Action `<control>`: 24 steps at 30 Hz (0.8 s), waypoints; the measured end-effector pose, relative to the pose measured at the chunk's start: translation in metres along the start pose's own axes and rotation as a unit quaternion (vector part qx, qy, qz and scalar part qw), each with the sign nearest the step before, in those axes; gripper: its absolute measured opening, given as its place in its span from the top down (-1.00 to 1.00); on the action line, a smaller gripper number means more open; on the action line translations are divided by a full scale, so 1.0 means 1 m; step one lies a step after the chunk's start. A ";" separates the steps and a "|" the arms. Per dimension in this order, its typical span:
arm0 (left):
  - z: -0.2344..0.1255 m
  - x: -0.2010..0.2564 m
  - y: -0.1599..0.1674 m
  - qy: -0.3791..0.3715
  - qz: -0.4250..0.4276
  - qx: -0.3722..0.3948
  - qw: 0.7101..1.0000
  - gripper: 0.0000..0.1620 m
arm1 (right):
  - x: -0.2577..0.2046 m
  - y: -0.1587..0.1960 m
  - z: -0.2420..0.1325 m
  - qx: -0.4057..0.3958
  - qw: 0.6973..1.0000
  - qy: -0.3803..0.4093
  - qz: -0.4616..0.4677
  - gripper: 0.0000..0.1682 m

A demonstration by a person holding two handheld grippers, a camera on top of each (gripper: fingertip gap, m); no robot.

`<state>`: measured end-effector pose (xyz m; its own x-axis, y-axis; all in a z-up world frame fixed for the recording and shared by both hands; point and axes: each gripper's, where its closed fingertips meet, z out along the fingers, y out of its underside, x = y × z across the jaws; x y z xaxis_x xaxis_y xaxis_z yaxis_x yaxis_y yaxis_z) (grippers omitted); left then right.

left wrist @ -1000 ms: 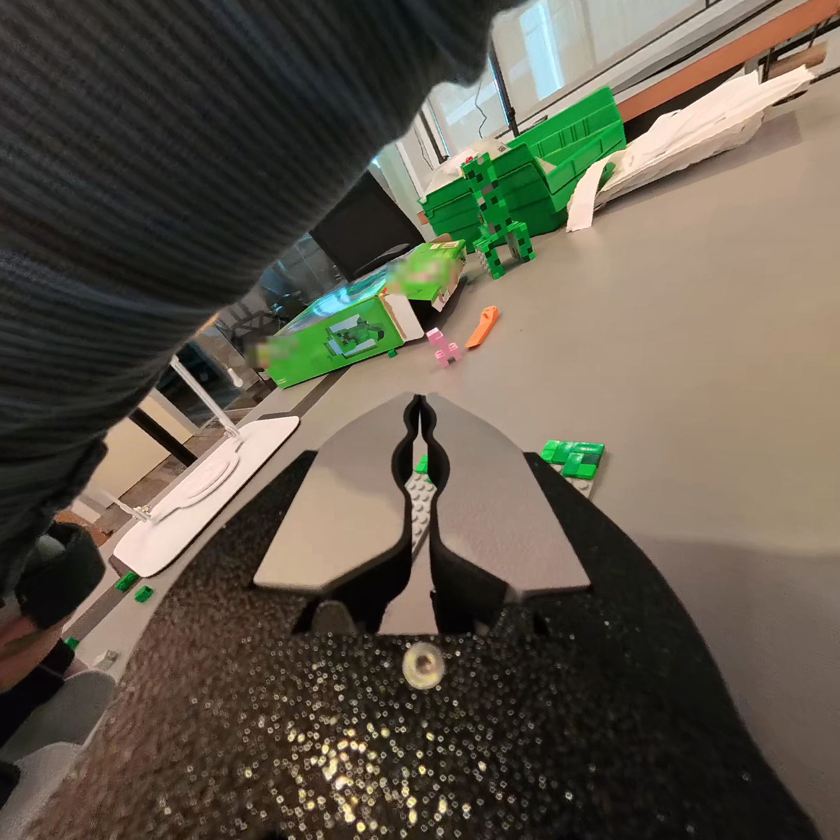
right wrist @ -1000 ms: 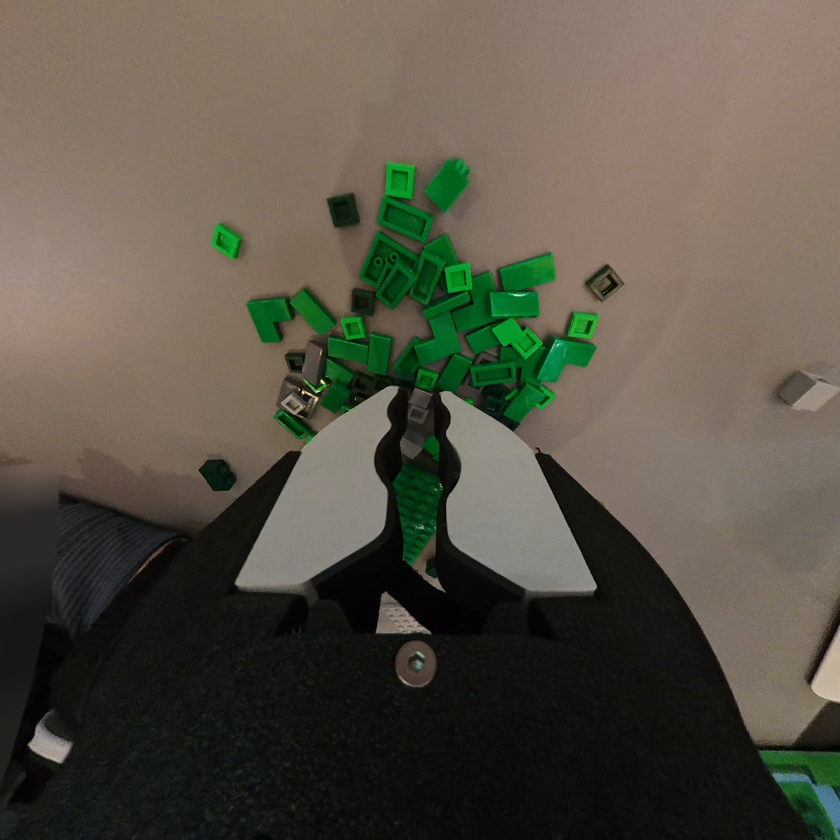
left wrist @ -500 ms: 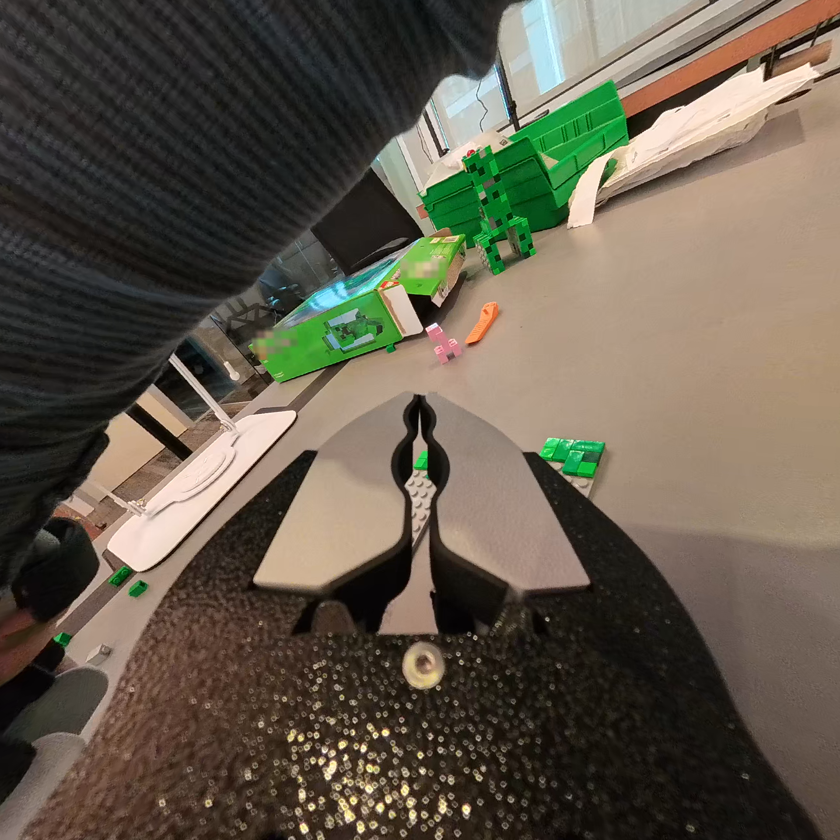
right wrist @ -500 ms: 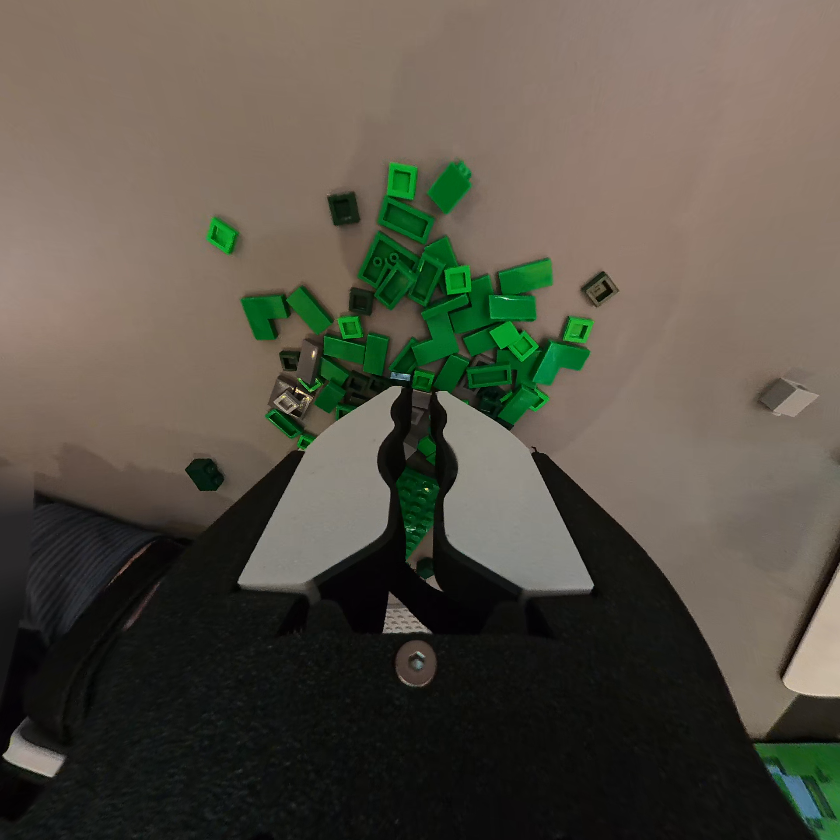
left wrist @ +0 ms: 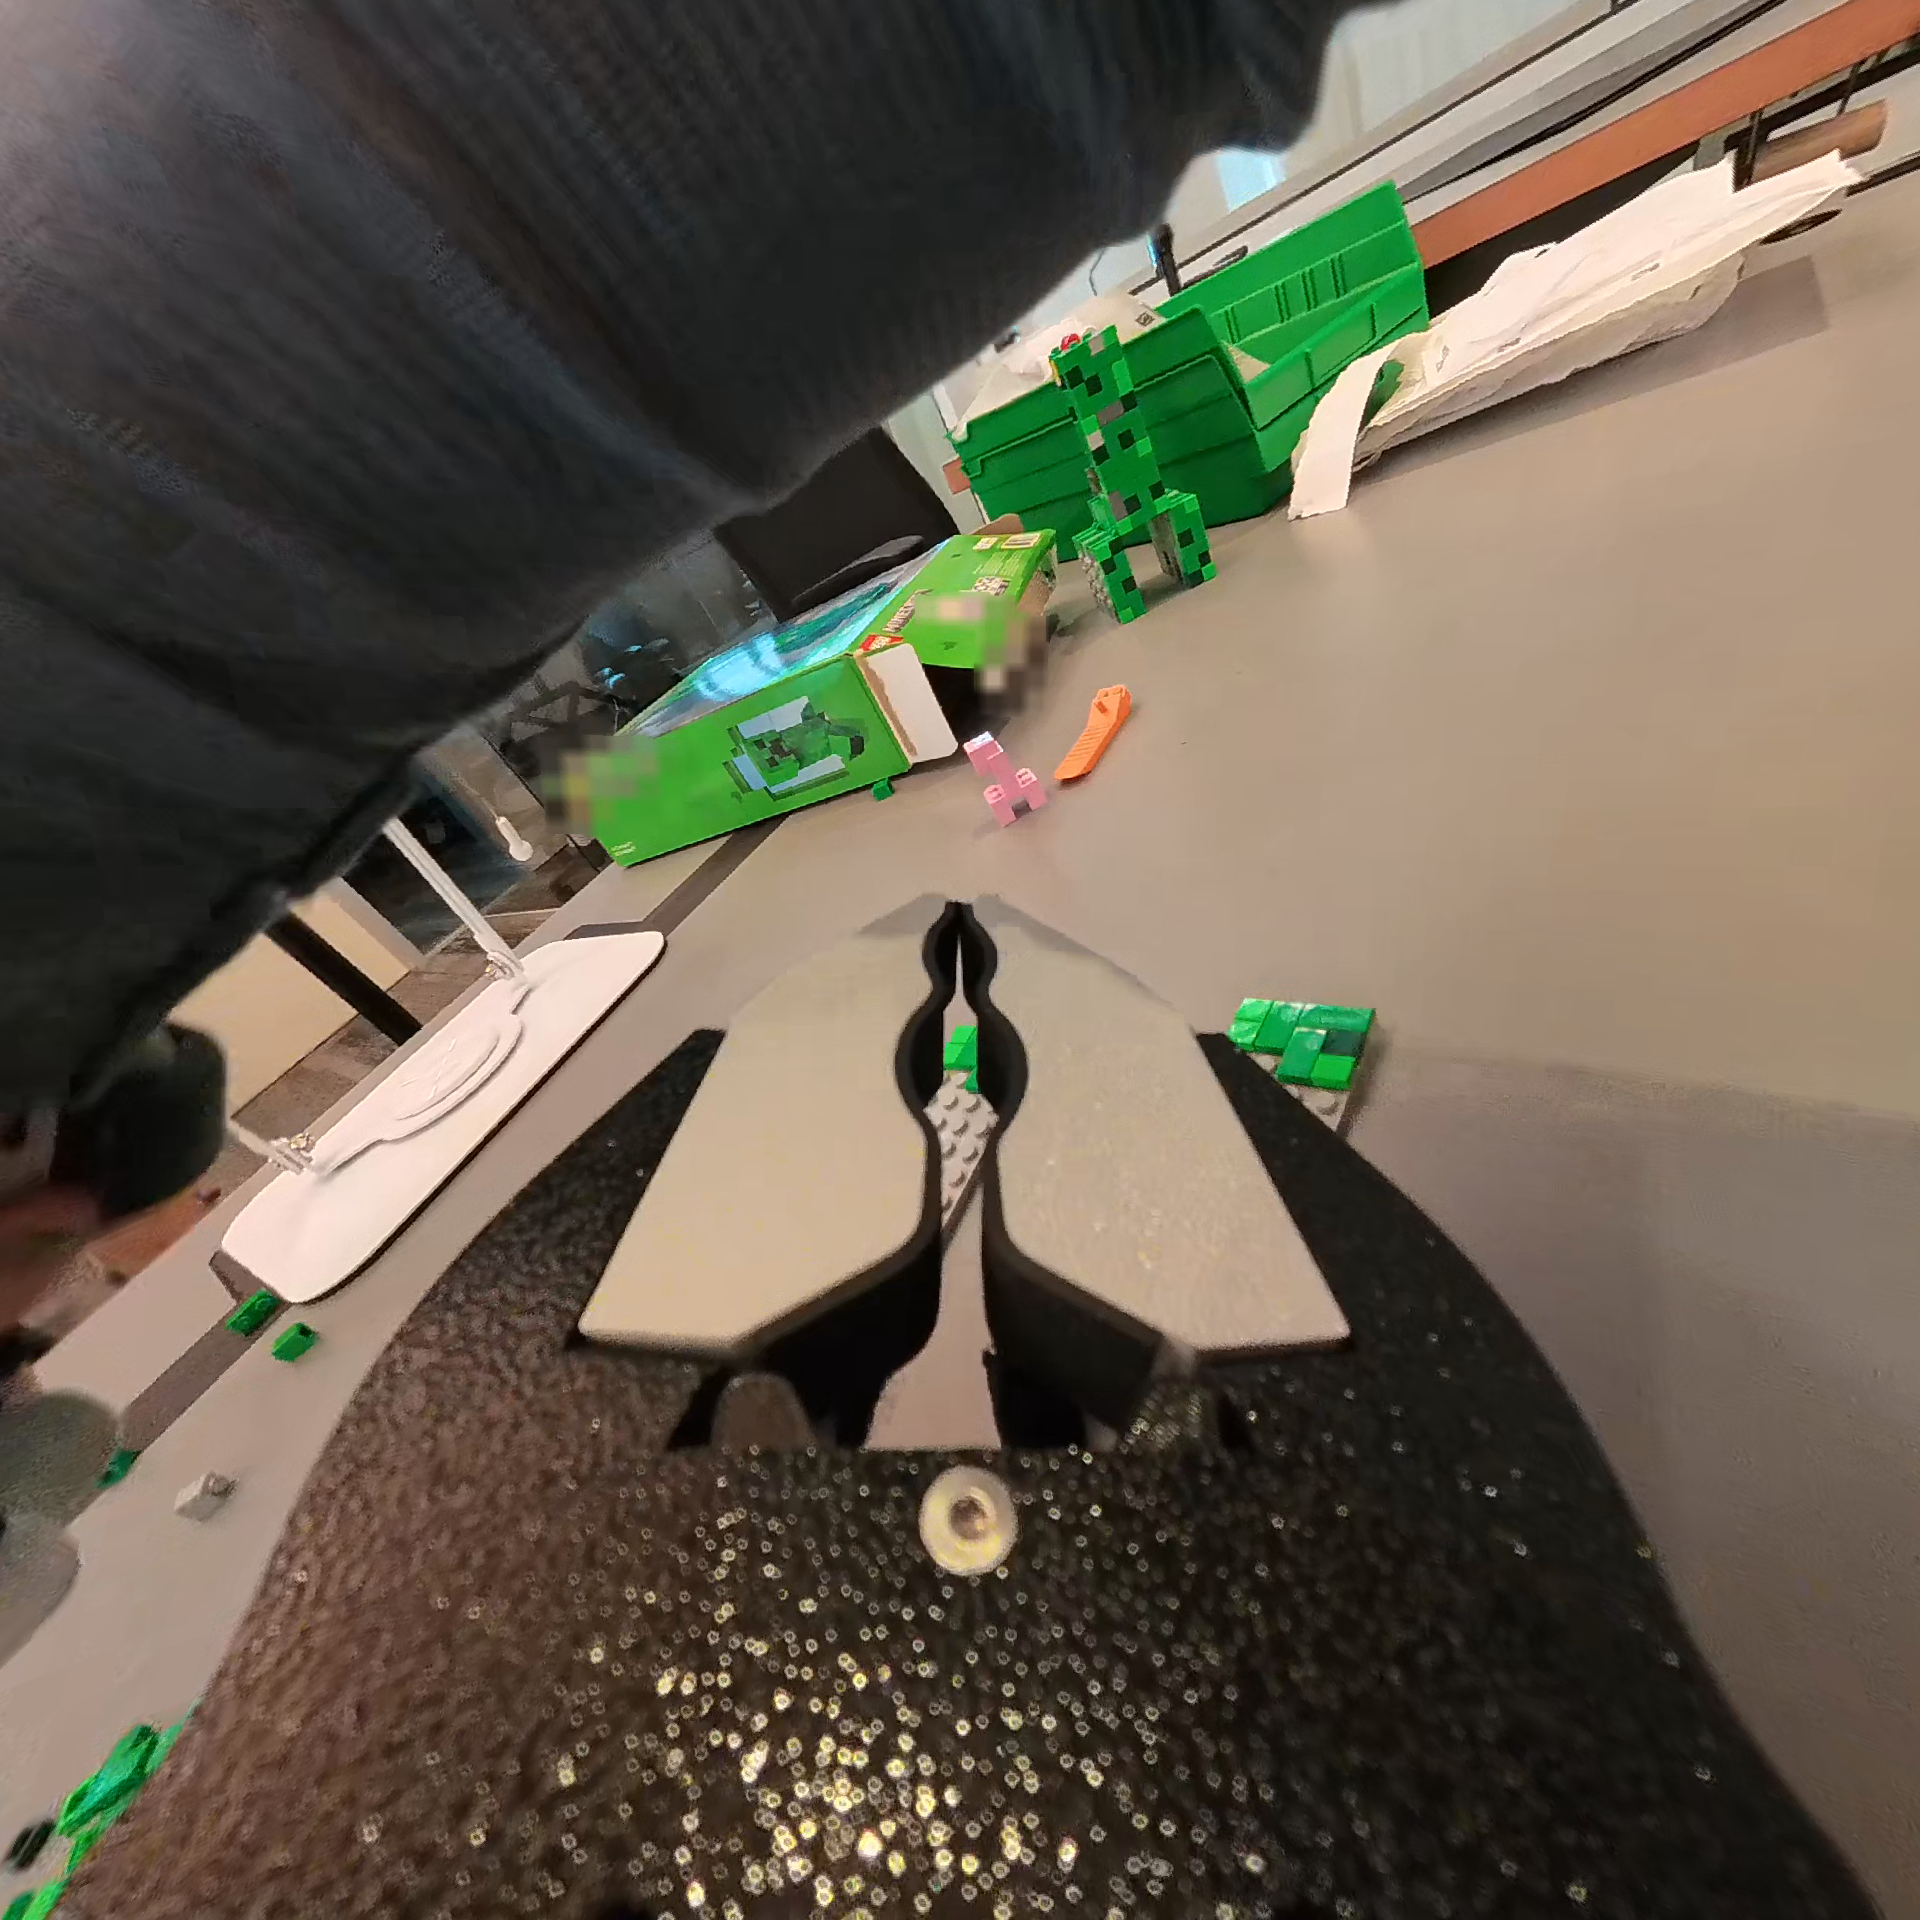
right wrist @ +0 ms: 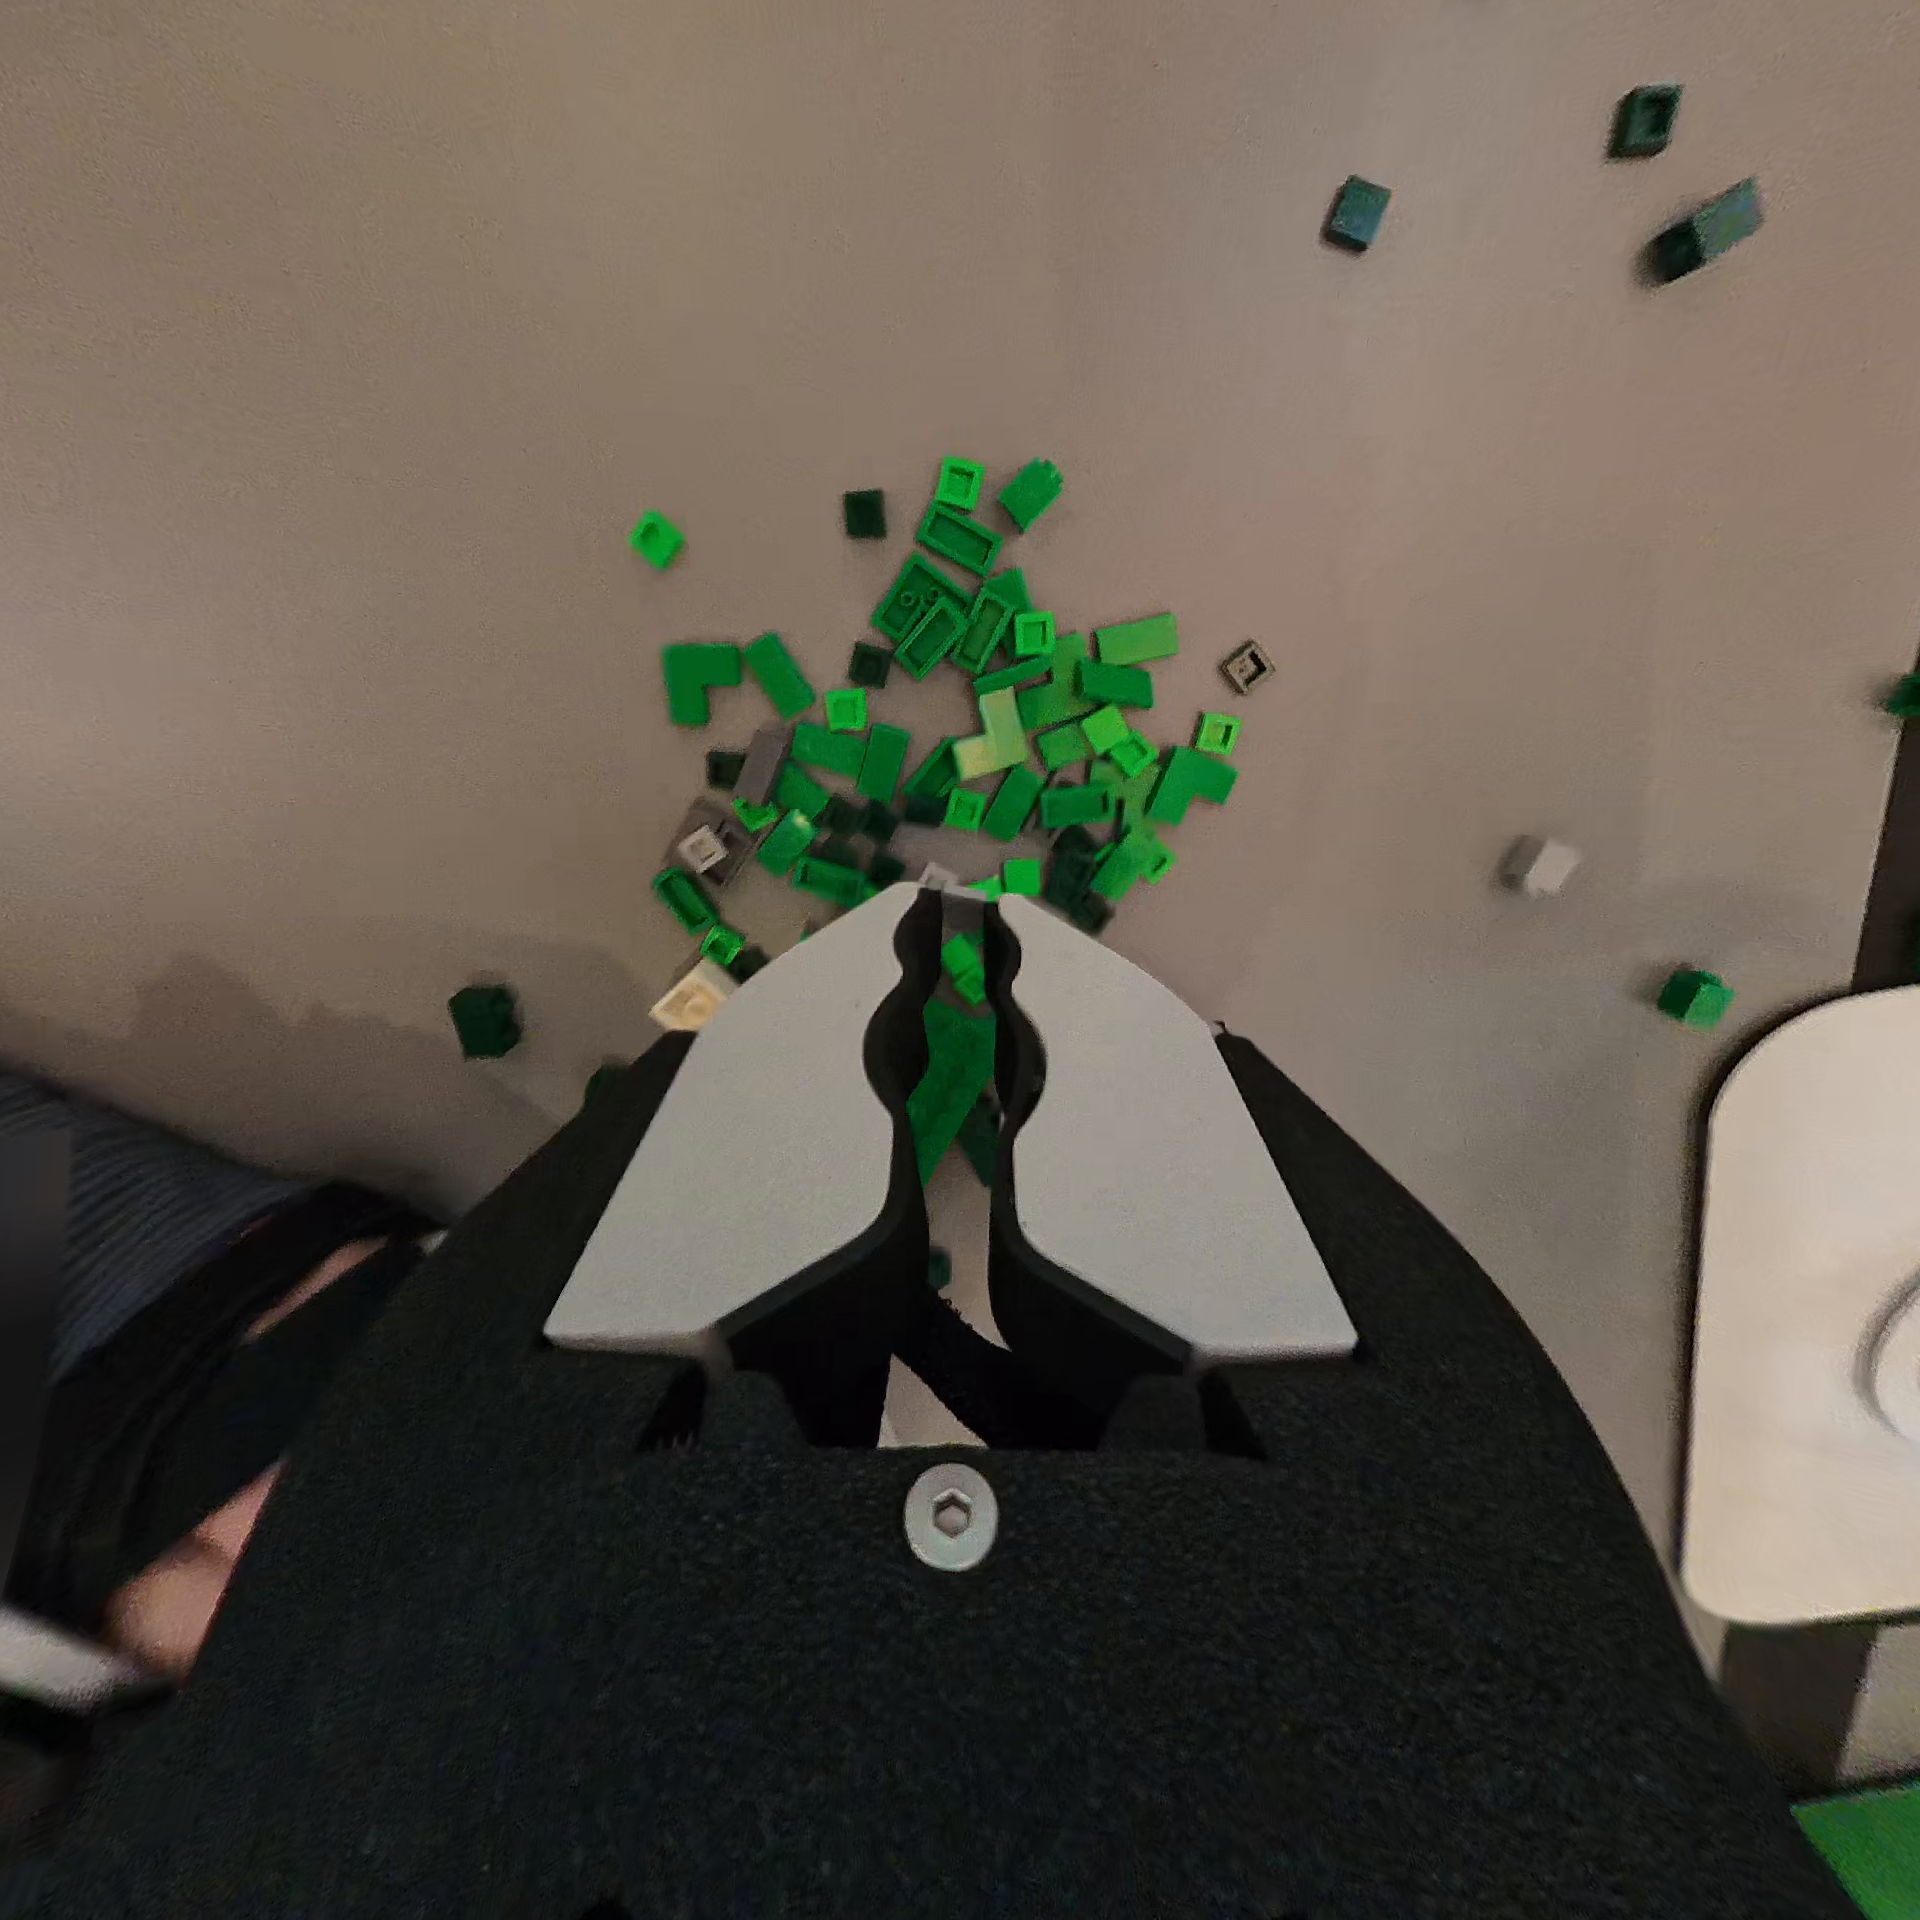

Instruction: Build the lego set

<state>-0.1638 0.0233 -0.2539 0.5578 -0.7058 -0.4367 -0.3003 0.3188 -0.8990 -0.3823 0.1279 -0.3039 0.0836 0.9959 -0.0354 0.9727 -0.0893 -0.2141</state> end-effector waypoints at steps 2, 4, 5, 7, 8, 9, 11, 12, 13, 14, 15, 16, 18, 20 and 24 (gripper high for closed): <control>0.000 0.001 0.000 0.001 0.000 -0.001 1.000 1.00 | -0.007 0.011 -0.018 0.030 0.999 -0.016 0.003 0.92; 0.001 0.001 0.001 0.004 0.001 -0.003 1.000 1.00 | -0.011 0.031 -0.037 0.053 0.998 -0.016 0.002 0.91; 0.001 0.002 0.002 0.005 0.000 -0.006 1.000 1.00 | -0.013 0.044 -0.047 0.063 0.998 -0.013 -0.001 0.92; 0.002 0.002 0.003 0.005 -0.001 -0.008 1.000 1.00 | -0.015 0.073 -0.066 0.077 0.997 -0.002 0.000 0.91; 0.002 0.001 0.003 0.005 -0.002 -0.008 1.000 1.00 | -0.017 0.089 -0.073 0.082 0.997 0.002 0.002 0.91; 0.002 0.001 0.003 0.005 -0.003 -0.008 1.000 1.00 | -0.018 0.106 -0.081 0.088 0.996 0.006 0.008 0.92; 0.002 0.001 0.004 0.006 -0.006 -0.010 1.000 1.00 | -0.019 0.141 -0.092 0.098 0.995 0.016 0.029 0.92; 0.003 0.001 0.004 0.006 -0.006 -0.011 1.000 1.00 | -0.021 0.158 -0.095 0.102 0.994 0.015 0.035 0.92; 0.003 0.001 0.004 0.006 -0.007 -0.012 1.000 1.00 | -0.024 0.176 -0.098 0.102 0.994 0.017 0.039 0.92; 0.003 0.001 0.005 0.006 -0.006 -0.013 1.000 1.00 | -0.025 0.194 -0.098 0.097 0.994 0.023 0.041 0.92; 0.003 0.001 0.005 0.007 -0.005 -0.015 1.000 1.00 | -0.027 0.213 -0.097 0.090 0.995 0.027 0.034 0.92; 0.003 0.002 0.006 0.010 -0.004 -0.018 1.000 1.00 | -0.031 0.230 -0.095 0.082 0.996 0.031 0.021 0.92; 0.005 0.008 0.007 0.026 0.003 -0.026 0.999 1.00 | -0.046 0.262 -0.086 0.066 0.997 0.016 -0.027 0.91; 0.007 0.011 0.011 0.030 0.025 -0.042 0.998 1.00 | -0.054 0.288 -0.075 0.041 0.997 0.031 -0.056 0.91; 0.008 0.026 0.016 0.081 0.025 -0.070 0.994 0.77 | -0.065 0.323 -0.058 -0.007 0.993 0.045 -0.108 0.91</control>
<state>-0.1481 0.0148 -0.2803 0.4113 -0.7868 -0.4602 -0.4362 0.2735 -0.8573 -0.0607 0.0353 -0.3143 -0.1096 0.9892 0.0971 0.9730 0.1268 -0.1927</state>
